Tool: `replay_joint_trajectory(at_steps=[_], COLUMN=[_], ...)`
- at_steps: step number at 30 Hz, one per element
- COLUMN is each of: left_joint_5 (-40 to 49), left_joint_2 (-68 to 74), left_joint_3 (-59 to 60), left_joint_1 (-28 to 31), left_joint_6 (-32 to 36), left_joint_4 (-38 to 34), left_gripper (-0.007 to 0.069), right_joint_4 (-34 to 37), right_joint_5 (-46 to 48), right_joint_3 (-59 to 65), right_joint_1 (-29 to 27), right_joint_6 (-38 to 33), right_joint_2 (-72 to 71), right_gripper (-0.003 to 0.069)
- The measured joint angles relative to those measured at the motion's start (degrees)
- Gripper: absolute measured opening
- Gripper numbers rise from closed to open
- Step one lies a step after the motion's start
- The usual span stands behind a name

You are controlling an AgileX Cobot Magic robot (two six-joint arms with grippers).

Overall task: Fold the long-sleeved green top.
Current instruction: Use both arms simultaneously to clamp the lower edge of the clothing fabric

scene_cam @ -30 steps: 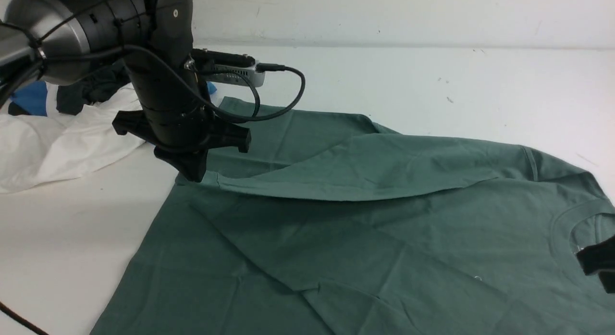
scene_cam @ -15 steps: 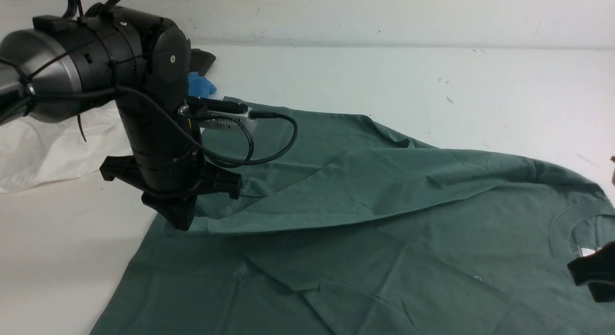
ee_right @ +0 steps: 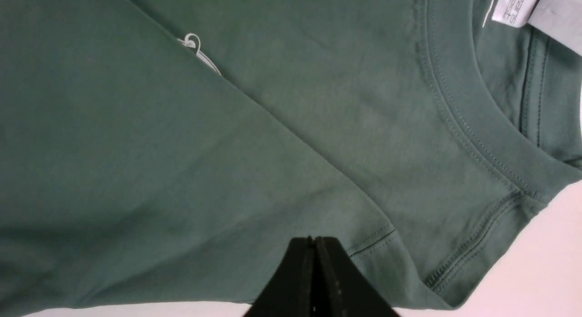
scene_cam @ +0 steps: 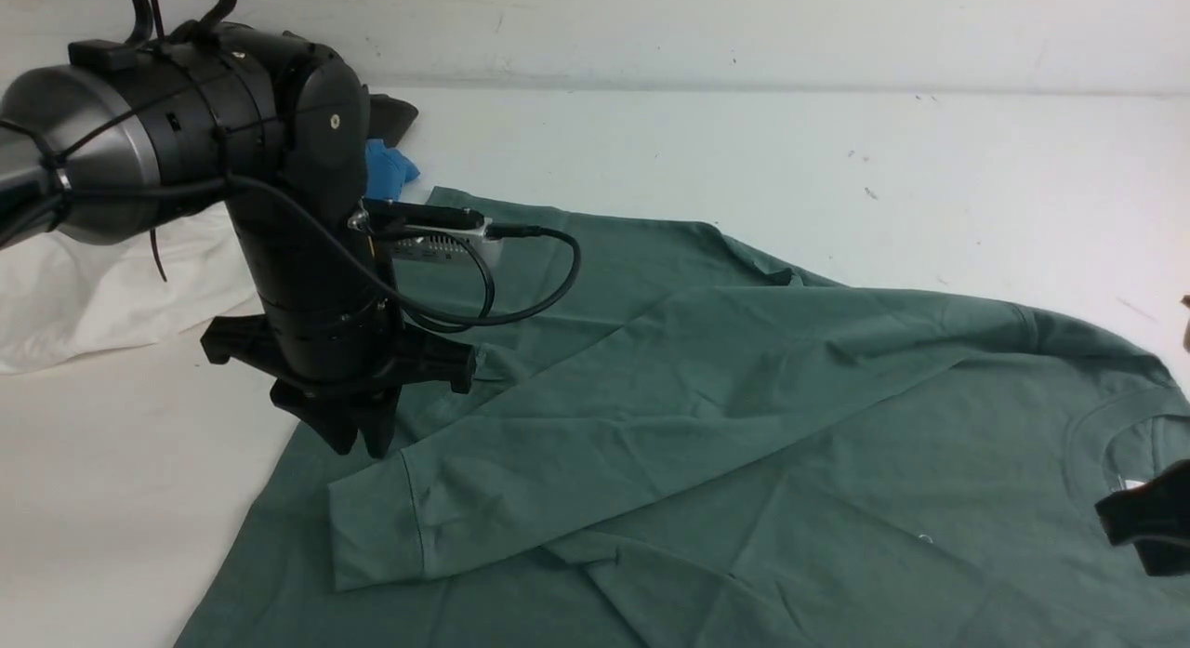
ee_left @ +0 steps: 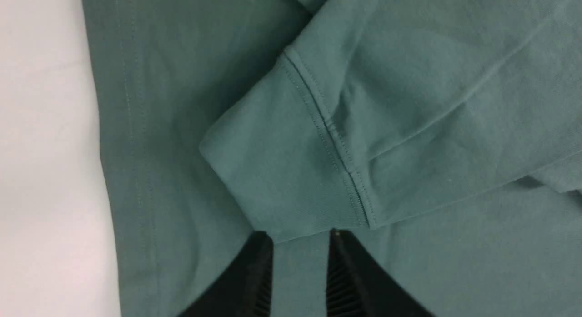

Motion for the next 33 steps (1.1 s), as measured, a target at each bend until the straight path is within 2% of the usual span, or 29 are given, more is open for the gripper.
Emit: replay_joint_trajectory(at_steps=[3, 7, 9, 12, 15, 20, 24, 27, 30, 33], left_joint_5=[0.00, 0.00, 0.00, 0.00, -0.18, -0.61, -0.94, -2.44, -4.93, -7.72], left_joint_2=[-0.59, -0.96, -0.77, -0.21, -0.75, -4.28, -9.57, -12.17, -12.26, -12.26], left_joint_3=[0.00, 0.00, 0.00, 0.00, 0.82, 5.99, 14.61, 24.02, 28.28, 30.54], left_joint_1=[0.00, -0.47, -1.47, -3.89, -4.59, -3.59, 1.00, 8.66, 13.17, 14.61], left_joint_6=[0.04, 0.46, 1.65, 4.33, 5.39, 4.83, 2.89, 2.36, 2.37, 2.84], left_joint_4=[0.00, -0.02, 0.05, 0.05, -0.08, 1.91, 3.56, 3.62, 3.12, 2.85], left_gripper=[0.0239, 0.0227, 0.0183, 0.0049, 0.0005, -0.0004, -0.0003, -0.0001, -0.0001, -0.0001], right_joint_4=[0.98, 3.34, 4.97, 7.05, 7.68, 7.44, 7.77, 9.55, 11.40, 12.05], right_joint_5=[1.06, 3.02, 5.07, 8.52, 8.53, 9.00, 9.15, 9.23, 9.23, 9.18], right_joint_3=[-2.04, -7.22, -11.57, -18.93, -20.51, -17.32, -12.85, -9.02, -6.76, -4.98], right_joint_1=[0.00, -0.07, -0.08, -0.13, -0.13, -0.13, -0.13, -0.13, -0.04, 1.54], right_joint_6=[0.00, -1.05, -2.60, -5.37, -6.95, -7.41, -7.45, -7.69, -9.17, -10.10], right_joint_2=[0.05, 1.48, 3.52, 9.20, 11.49, 10.19, 7.30, 5.71, 5.66, 5.66], right_gripper=[-0.0009, -0.0009, -0.0009, -0.0009, -0.0009, -0.0009, -0.0009, -0.0009, -0.0009, -0.0009])
